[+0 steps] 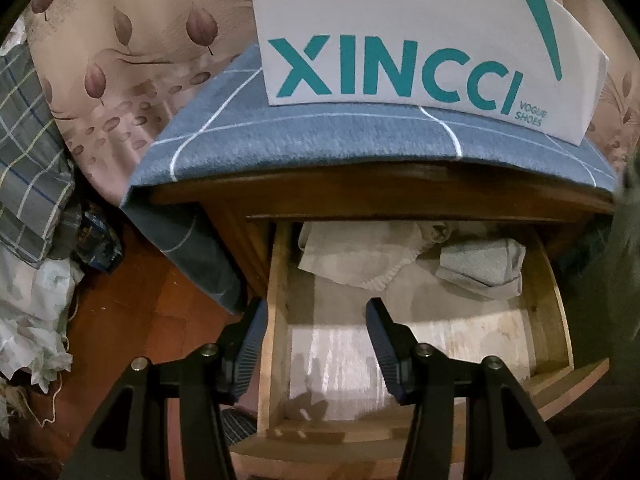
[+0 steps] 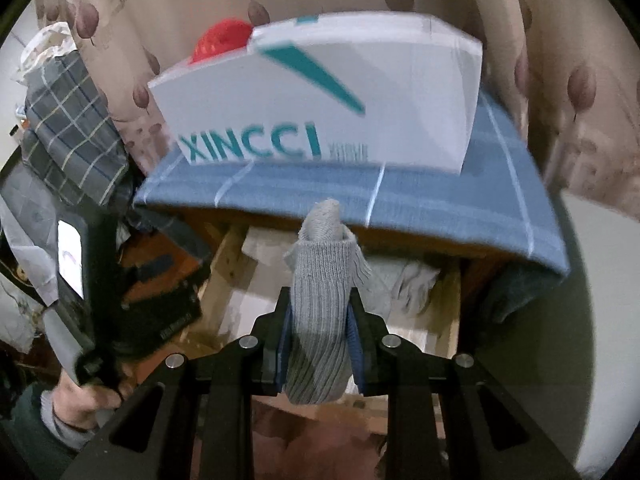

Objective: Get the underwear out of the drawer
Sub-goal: 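Lower the grey knit underwear into the white box and open the right gripper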

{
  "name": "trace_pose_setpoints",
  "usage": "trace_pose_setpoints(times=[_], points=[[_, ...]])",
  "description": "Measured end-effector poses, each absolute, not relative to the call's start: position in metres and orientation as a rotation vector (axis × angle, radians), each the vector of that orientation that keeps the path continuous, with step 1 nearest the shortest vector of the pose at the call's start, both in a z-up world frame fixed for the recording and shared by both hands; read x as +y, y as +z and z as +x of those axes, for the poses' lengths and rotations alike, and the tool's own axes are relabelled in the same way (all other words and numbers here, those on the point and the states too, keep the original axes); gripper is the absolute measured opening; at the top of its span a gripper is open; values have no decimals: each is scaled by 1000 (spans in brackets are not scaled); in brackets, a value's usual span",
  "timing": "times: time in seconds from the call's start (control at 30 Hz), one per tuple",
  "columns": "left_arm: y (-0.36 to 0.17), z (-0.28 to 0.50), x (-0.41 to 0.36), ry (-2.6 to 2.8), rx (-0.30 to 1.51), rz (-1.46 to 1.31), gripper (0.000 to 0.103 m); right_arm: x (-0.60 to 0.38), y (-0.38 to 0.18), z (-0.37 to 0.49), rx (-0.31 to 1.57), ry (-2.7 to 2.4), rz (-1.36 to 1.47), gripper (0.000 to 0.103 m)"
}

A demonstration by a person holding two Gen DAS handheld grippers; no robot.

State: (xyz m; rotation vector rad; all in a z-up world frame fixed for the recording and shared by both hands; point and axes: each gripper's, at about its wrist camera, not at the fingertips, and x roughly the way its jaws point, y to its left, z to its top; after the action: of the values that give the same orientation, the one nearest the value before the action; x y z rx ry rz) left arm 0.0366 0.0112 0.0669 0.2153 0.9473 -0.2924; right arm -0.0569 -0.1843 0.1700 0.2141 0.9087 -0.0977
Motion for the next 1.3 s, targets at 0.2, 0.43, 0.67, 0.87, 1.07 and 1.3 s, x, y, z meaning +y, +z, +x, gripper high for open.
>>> trace_pose_setpoints(times=[0.2,0.43,0.67,0.87,1.07,1.3], points=[[67,35,10,-294,943,234,52,-190,229,-35,814,-118,175,23],[66,36,9,-298,956,228,52,-197,284,12,736,-148,115,23],[66,36,10,-295,956,235,52,-199,292,68,743,-177,54,24],[64,41,19,-274,984,197,52,-210,258,110,826,-203,42,24],[68,44,25,-267,983,165,52,-220,228,131,889,-223,55,24],[67,46,25,-273,998,160,52,-219,219,136,896,-220,51,31]])
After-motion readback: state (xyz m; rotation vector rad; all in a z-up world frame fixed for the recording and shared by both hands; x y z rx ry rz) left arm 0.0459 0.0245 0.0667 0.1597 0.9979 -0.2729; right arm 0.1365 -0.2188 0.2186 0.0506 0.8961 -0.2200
